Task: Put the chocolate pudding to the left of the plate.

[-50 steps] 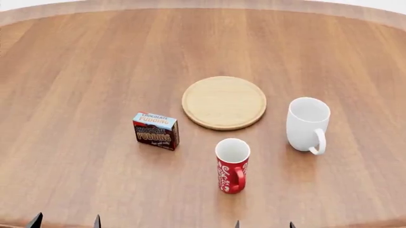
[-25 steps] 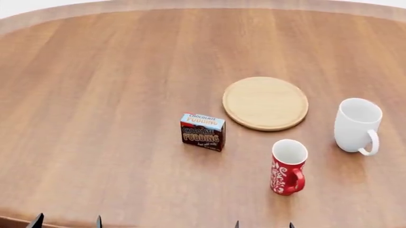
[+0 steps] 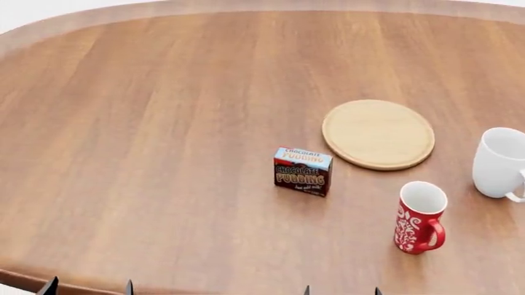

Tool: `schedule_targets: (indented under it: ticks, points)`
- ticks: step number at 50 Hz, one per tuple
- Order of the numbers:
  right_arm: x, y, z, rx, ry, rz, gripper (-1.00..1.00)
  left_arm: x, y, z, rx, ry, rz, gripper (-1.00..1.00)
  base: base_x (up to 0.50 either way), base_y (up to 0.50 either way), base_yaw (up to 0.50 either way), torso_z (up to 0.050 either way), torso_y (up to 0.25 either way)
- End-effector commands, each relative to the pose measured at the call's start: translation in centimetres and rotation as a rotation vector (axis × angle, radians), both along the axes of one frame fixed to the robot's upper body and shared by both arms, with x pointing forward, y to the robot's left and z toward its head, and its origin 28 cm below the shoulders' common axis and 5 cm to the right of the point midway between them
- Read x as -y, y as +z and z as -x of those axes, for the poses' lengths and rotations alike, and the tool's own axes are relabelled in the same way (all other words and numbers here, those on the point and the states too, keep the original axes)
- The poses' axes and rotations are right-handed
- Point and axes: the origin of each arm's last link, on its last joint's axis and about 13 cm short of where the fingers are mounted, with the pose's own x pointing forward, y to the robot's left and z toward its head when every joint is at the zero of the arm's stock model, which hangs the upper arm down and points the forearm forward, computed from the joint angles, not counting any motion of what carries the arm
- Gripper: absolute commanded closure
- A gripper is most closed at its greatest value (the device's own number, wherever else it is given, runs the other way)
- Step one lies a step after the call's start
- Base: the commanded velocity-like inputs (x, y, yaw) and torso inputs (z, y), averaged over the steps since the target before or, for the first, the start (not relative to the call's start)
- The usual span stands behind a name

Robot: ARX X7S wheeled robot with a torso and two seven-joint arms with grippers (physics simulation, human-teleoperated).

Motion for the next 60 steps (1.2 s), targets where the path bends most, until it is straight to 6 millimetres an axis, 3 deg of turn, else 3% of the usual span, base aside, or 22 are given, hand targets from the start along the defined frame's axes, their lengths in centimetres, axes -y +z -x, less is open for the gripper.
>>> schedule_targets:
  ticks: [1, 7, 9, 10, 11, 12, 13, 60]
  points:
    - [0.0, 0.0, 0.0, 0.002, -0.001, 0.005, -1.00, 0.0, -0.1, 0.0, -0.002, 0.000, -0.002, -1.00, 0.00, 0.23, 0.00, 0.000, 0.000]
    - [0.1, 0.1, 0.1, 0.006, -0.004, -0.009, -1.00, 0.0, 0.0, 0.0, -0.004, 0.007, -0.009, -1.00, 0.00, 0.24, 0.00, 0.000, 0.000]
    - [0.2, 2.0, 1.4, 0.093, -0.024, 0.013, -1.00, -0.4, 1.9, 1.0, 0.073, 0.044, -0.039, -1.00, 0.00, 0.00, 0.00, 0.000, 0.000]
    - [0.4, 3.3, 3.4, 0.120, -0.011, 0.002, -1.00, -0.7, 3.6, 2.6, 0.144, 0.066, -0.047, -1.00, 0.00, 0.00, 0.00, 0.000, 0.000]
    - [0.3, 5.0, 4.1, 0.196, 0.001, -0.010, -1.00, -0.6, 4.6, 3.3, 0.187, 0.066, -0.041, -1.00, 0.00, 0.00, 0.00, 0.000, 0.000]
    - [0.4, 6.7, 6.7, 0.285, -0.003, 0.021, -1.00, -0.9, 6.5, 5.6, 0.292, 0.100, -0.051, -1.00, 0.00, 0.00, 0.00, 0.000, 0.000]
    - [0.3, 7.4, 6.8, 0.314, 0.001, 0.015, -1.00, -0.8, 6.9, 5.7, 0.308, 0.099, -0.047, -1.00, 0.00, 0.00, 0.00, 0.000, 0.000]
    - [0.2, 7.3, 6.9, 0.310, -0.008, 0.036, -1.00, -0.8, 6.7, 5.5, 0.301, 0.107, -0.052, -1.00, 0.06, 0.00, 0.00, 0.000, 0.000]
